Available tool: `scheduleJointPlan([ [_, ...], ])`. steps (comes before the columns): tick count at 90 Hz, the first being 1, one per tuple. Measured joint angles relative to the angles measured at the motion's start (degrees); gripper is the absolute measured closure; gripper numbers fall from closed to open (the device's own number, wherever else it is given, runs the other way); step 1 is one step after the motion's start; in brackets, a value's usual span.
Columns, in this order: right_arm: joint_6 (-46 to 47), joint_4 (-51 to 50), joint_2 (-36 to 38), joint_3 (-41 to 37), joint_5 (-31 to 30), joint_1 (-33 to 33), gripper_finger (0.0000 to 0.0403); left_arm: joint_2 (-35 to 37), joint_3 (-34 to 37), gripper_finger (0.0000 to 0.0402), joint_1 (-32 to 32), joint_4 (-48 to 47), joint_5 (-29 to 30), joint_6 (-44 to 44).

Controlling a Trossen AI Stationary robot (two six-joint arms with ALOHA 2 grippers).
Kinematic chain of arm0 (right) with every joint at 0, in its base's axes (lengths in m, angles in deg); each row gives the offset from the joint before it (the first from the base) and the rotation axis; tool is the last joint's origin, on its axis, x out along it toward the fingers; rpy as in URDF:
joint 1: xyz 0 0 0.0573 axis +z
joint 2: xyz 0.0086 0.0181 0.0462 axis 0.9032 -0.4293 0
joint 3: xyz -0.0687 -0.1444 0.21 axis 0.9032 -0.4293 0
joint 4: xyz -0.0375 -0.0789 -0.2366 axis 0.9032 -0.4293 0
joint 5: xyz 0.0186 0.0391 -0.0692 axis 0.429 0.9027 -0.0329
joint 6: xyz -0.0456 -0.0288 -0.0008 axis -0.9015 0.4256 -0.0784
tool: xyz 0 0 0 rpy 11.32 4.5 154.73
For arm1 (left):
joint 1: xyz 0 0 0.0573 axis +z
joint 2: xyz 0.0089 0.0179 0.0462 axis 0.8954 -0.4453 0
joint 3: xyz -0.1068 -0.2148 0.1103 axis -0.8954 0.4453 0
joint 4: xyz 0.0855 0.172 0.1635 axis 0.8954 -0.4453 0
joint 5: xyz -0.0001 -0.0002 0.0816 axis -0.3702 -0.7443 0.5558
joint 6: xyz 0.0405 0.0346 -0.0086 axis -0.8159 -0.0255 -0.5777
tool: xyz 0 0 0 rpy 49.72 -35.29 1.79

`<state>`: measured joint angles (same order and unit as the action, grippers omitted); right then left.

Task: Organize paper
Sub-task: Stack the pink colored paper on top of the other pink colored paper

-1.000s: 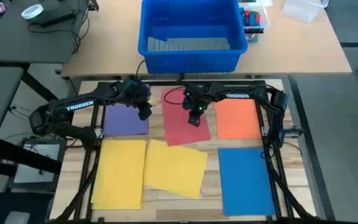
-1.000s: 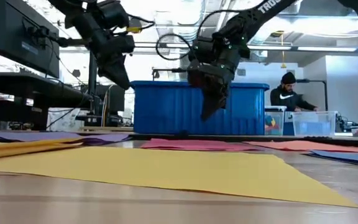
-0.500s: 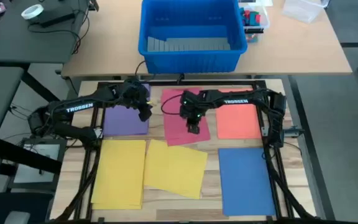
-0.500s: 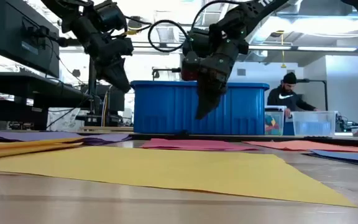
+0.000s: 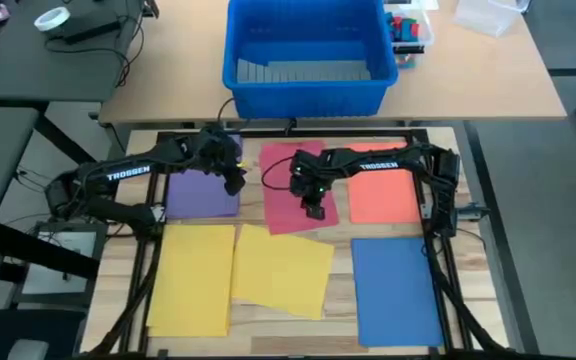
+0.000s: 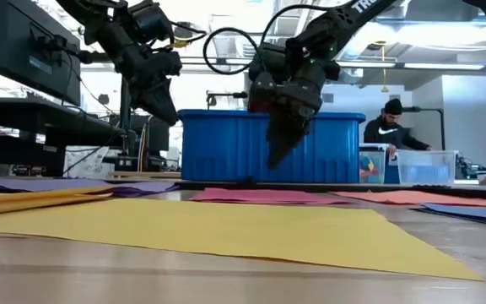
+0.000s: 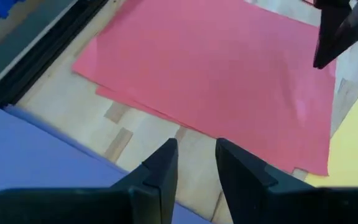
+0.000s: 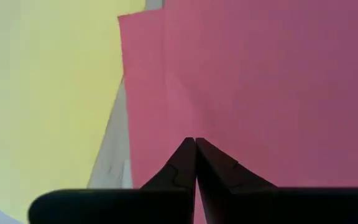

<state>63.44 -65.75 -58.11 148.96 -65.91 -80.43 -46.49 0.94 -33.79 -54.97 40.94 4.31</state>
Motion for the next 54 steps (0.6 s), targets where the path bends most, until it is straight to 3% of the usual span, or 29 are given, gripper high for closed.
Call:
scheduleJointPlan([
  [14,-4.0,1.6,0.0,-1.5,0.3,0.7,0.0403,-0.1,0.0,0.0308,-1.8,-0.1,0.0,2.4],
  [31,-5.4,3.2,0.0,-5.7,5.8,4.1,0.0403,-0.1,0.0,0.0308,-5.3,0.0,-0.4,7.9],
  [54,-6.8,7.1,-0.1,-10.1,5.9,7.9,0.0403,-0.1,0.0,0.0308,-7.3,-0.1,-0.5,12.8],
])
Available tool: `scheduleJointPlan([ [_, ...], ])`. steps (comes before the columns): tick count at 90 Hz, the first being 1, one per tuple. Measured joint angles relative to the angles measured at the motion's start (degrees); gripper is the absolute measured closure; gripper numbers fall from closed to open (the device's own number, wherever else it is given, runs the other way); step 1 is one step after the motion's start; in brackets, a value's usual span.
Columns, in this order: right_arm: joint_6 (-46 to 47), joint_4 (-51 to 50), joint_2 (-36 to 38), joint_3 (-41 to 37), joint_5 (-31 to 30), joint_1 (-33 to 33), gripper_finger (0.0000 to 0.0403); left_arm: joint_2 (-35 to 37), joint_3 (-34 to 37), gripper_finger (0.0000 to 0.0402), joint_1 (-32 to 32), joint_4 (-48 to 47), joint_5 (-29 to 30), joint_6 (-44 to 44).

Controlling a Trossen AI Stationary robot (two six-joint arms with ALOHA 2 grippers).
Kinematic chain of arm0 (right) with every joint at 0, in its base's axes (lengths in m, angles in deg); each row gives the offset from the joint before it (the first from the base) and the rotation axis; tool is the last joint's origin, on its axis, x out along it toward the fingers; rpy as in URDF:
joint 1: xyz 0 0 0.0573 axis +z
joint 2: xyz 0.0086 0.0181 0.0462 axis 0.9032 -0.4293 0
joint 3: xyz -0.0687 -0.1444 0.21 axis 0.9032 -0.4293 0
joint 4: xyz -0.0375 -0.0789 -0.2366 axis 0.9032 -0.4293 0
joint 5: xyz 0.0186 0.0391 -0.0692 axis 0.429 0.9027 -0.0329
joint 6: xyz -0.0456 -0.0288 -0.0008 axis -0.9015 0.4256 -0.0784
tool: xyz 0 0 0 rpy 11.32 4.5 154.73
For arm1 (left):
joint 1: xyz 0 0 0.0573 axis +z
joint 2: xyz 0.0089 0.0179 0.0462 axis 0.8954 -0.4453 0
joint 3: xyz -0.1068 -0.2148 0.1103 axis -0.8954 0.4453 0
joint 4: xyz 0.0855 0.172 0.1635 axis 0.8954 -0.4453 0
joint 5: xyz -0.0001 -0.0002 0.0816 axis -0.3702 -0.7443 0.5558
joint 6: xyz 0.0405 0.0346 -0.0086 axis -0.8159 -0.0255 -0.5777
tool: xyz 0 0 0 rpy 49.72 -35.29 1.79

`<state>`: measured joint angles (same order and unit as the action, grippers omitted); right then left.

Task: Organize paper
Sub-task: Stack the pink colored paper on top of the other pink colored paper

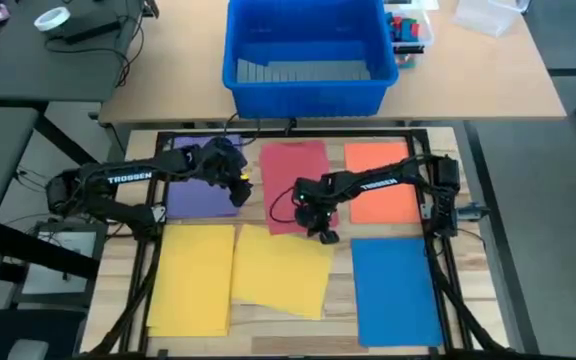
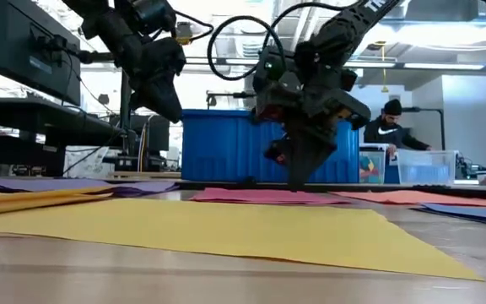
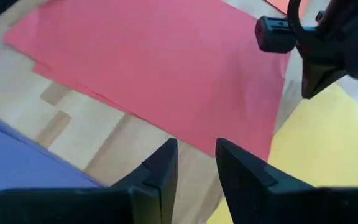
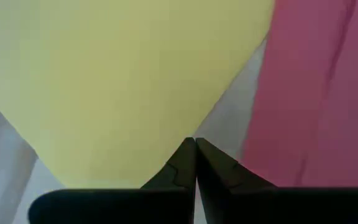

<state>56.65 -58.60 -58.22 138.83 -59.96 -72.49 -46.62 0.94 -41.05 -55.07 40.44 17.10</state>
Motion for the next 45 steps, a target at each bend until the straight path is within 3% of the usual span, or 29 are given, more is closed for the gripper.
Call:
scheduleJointPlan([
  [45,-4.0,10.8,0.2,-6.7,-0.6,-2.9,0.0403,0.0,0.0,0.0308,0.0,-0.6,0.2,3.5],
])
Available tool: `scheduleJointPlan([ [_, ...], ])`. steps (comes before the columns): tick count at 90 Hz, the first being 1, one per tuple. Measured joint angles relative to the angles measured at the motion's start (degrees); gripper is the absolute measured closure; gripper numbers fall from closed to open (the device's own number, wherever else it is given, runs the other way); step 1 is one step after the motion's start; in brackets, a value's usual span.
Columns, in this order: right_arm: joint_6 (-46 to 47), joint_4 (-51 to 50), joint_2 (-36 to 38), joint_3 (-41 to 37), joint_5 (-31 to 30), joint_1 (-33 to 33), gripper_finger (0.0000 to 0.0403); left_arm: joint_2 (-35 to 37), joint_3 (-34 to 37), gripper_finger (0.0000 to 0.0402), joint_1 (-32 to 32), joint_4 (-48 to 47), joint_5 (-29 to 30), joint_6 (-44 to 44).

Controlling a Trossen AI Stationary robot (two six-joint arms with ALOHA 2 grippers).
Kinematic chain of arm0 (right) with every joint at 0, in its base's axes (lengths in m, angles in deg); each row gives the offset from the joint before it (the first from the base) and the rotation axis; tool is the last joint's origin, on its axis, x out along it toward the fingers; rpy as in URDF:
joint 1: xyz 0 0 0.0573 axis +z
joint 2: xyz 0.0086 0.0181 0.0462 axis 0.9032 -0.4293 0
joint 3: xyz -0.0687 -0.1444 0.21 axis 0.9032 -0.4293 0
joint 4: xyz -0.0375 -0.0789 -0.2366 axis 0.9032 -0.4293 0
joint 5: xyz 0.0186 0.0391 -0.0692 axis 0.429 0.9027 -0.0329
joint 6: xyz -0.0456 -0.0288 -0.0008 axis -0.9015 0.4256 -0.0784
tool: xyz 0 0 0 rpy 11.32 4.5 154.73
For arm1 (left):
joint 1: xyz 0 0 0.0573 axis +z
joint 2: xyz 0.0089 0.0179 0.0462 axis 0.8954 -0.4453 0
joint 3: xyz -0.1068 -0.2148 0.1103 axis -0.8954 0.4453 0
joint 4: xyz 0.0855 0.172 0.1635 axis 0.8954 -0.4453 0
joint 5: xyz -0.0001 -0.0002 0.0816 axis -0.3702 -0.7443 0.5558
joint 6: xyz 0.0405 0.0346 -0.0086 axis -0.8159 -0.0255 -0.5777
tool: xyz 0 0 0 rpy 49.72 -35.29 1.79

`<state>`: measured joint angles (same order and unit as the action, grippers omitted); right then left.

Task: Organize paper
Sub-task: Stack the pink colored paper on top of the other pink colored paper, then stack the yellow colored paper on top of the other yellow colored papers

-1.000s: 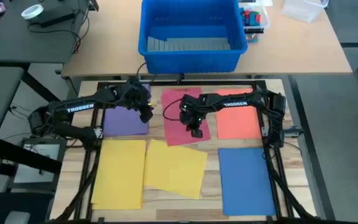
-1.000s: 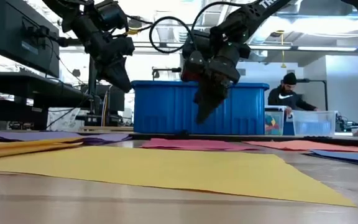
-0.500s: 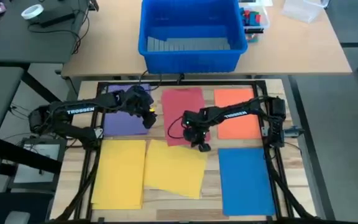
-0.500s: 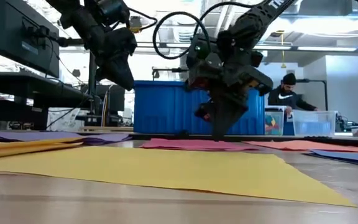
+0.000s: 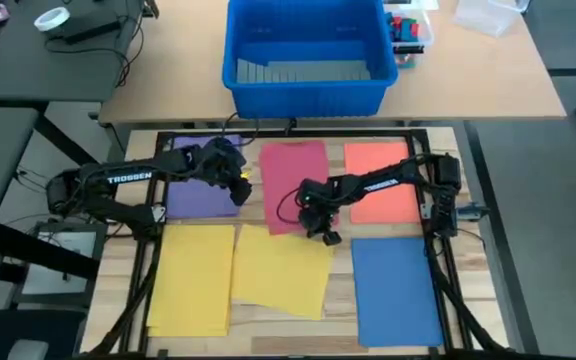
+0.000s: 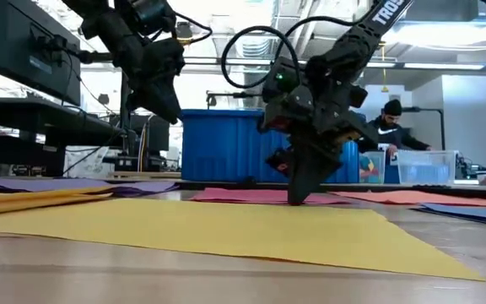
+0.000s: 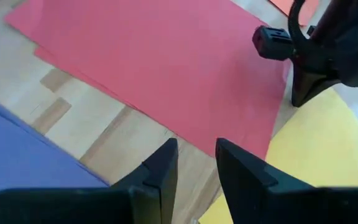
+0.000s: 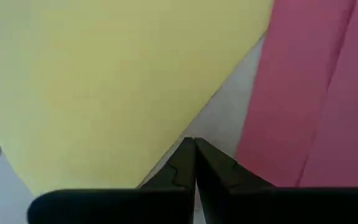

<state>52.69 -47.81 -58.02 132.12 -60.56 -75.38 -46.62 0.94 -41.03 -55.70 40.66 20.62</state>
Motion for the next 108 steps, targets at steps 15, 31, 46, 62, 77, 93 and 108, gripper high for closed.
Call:
scheduleJointPlan([
  [15,1.0,2.3,0.0,-0.1,-3.1,-2.9,0.0403,0.0,0.0,0.0308,0.0,0.0,0.0,-0.1],
  [31,10.9,7.6,-0.1,-0.2,-8.5,-5.2,0.0403,0.0,0.0,0.0308,0.0,0.0,0.0,-0.1],
  [46,11.6,8.6,-0.2,-0.2,-9.5,-5.3,0.0403,0.0,0.0,0.0308,0.0,-0.1,0.0,-0.8],
  [62,12.0,8.6,-0.2,-0.2,-9.8,-3.6,0.0403,0.0,0.0,0.0308,0.0,-0.1,0.0,-1.6],
  [77,14.7,8.3,-0.2,0.2,-9.9,-2.7,0.0403,0.0,0.0,0.0308,0.0,-0.1,0.0,-2.3],
  [93,18.0,5.0,-0.3,3.0,-8.6,-2.4,0.0403,0.0,0.0,0.0308,0.0,-0.1,0.0,-2.3],
  [108,19.2,-8.1,0.3,8.9,-8.4,-2.9,0.0403,0.0,0.0,0.0308,0.0,-0.1,0.0,-2.2],
])
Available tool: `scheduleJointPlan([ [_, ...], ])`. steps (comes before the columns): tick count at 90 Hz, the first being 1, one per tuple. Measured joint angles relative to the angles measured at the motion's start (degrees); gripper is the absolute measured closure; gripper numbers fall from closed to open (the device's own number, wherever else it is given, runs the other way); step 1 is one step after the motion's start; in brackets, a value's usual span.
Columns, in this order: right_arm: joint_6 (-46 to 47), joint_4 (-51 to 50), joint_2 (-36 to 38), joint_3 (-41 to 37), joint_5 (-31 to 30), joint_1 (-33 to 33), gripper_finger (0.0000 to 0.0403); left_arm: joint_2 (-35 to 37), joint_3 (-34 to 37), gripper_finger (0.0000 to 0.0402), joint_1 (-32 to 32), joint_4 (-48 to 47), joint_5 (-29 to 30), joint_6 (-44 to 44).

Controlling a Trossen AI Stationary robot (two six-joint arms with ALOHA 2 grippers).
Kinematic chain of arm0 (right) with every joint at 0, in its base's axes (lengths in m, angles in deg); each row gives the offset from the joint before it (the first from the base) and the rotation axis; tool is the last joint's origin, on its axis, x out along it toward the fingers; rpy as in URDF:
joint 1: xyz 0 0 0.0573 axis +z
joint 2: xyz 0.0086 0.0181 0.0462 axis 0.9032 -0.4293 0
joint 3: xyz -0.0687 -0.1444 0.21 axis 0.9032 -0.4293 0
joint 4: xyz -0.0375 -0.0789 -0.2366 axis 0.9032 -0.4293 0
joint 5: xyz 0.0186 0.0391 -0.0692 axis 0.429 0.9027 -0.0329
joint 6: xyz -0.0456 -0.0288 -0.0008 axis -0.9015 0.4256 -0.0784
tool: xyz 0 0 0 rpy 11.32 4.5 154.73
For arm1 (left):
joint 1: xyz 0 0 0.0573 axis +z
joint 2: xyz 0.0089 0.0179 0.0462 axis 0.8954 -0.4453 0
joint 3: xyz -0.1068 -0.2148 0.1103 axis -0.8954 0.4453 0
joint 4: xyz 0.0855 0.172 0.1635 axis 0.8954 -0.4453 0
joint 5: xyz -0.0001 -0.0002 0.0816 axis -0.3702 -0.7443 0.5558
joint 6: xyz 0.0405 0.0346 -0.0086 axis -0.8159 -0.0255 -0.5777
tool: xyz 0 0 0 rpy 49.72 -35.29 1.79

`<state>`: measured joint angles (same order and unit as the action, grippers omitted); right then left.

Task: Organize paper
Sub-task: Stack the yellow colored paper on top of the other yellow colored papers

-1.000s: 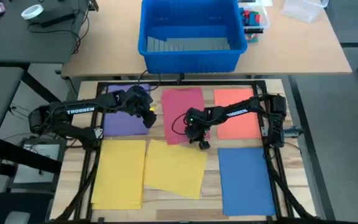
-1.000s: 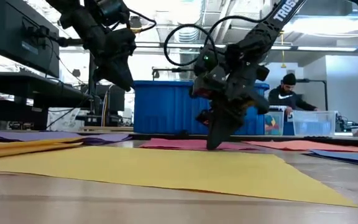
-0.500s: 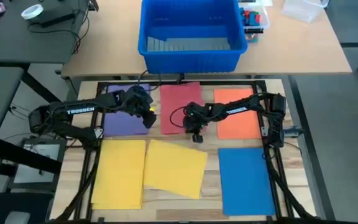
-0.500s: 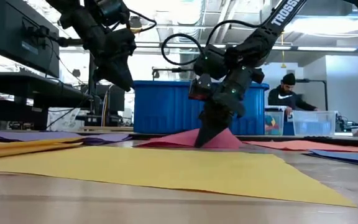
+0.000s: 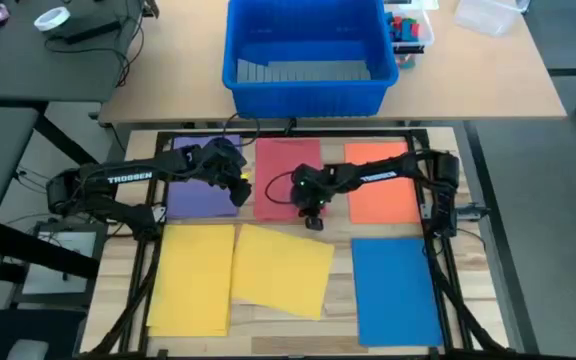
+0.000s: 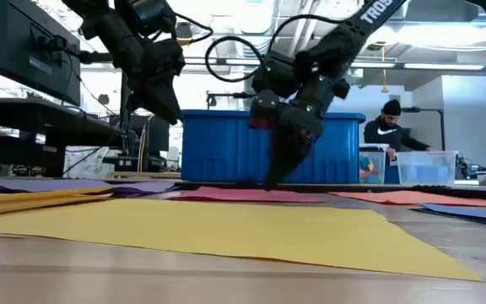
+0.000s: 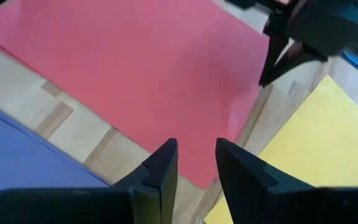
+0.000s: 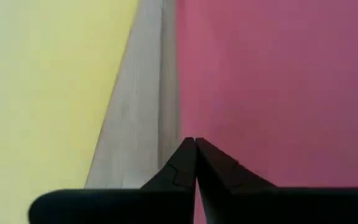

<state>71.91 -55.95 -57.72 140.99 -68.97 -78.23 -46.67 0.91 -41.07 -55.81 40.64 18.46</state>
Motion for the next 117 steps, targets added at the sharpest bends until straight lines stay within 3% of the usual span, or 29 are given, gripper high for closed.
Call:
scheduleJointPlan([
  [17,1.3,-10.2,5.1,0.3,1.6,0.0,0.0403,0.0,0.0,0.0308,-0.8,0.0,0.0,1.2],
  [27,6.4,-13.1,10.0,-2.4,1.7,-0.6,0.0403,0.0,0.0,0.0308,-3.1,-0.1,-0.2,3.0],
  [40,19.2,-8.9,18.5,-11.3,1.7,-0.3,0.0403,0.0,0.0,0.0308,-9.1,0.7,-0.3,5.3],
  [52,38.6,-1.6,24.3,-21.7,2.7,1.6,0.0396,0.0,0.0,0.0308,-15.5,0.8,2.6,10.1],
  [63,53.2,6.8,25.3,-29.4,8.0,4.4,0.035,-1.9,-0.1,0.0309,-21.3,1.5,4.3,14.7],
  [74,62.5,16.3,24.8,-33.3,8.7,9.3,0.0279,-7.0,-0.1,0.0309,-27.0,3.6,4.3,17.5],
  [92,68.8,17.9,23.7,-34.3,-3.4,13.9,0.0181,-16.7,-0.1,0.0309,-34.0,10.7,5.0,19.8],
  [101,71.9,19.0,21.9,-34.1,-4.7,14.5,0.016,-21.5,-0.1,0.0309,-35.5,13.9,5.2,20.1],
  [117,74.5,20.0,18.1,-32.8,-6.1,18.0,0.016,-28.5,-0.1,0.0309,-37.3,19.5,5.2,20.8],
])
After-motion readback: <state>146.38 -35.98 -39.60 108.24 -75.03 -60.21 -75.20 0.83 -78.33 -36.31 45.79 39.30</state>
